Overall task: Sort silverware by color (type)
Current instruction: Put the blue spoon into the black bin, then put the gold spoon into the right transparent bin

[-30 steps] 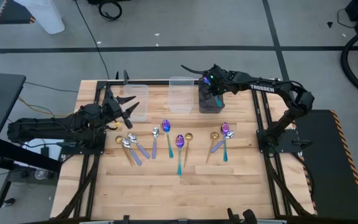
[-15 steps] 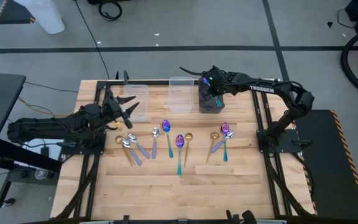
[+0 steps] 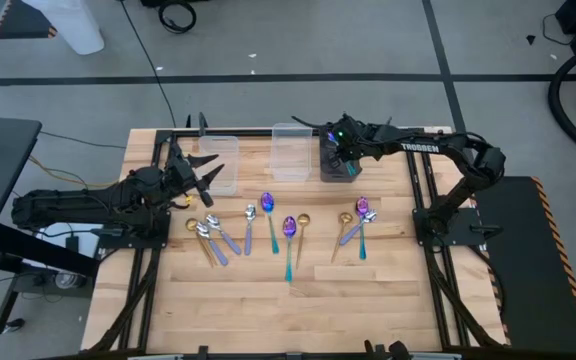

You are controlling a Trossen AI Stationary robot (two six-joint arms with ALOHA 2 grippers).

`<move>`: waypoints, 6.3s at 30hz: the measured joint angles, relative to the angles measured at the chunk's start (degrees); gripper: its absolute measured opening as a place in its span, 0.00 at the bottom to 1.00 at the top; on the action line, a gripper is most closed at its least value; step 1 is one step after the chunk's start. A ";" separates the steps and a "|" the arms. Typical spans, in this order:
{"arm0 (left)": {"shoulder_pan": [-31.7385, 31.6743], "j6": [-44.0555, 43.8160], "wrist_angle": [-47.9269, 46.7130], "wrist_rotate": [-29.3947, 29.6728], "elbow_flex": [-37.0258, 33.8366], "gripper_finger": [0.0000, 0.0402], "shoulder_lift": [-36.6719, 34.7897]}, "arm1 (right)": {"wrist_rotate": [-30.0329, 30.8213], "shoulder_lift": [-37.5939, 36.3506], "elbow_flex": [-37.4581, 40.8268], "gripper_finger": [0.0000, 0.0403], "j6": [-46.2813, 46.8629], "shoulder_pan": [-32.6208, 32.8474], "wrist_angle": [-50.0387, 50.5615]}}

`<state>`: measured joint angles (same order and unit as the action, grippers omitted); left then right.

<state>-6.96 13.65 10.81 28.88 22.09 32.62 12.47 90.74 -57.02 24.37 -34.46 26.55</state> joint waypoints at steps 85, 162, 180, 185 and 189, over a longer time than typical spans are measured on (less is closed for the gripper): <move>0.07 -1.80 -1.85 0.00 -0.02 0.36 0.00 | -4.55 -0.07 -17.08 0.31 17.45 14.62 15.66; 0.09 -23.42 -19.24 -13.70 -0.02 0.36 0.00 | -5.09 13.39 -12.36 0.31 56.80 41.35 30.26; 0.09 -22.77 -19.41 -13.79 -0.02 0.36 0.00 | -9.31 12.18 -2.61 0.31 57.77 37.01 20.96; 0.07 -22.82 -19.40 -13.79 -0.02 0.36 0.00 | -9.38 11.93 -1.65 0.30 56.34 36.26 18.81; 0.07 -22.86 -19.26 -13.77 -0.02 0.36 0.00 | -8.54 11.97 -1.61 0.22 55.42 36.21 18.25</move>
<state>-6.90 -9.21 -8.45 15.11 22.06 32.62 3.93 102.70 -58.63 79.78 1.75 44.80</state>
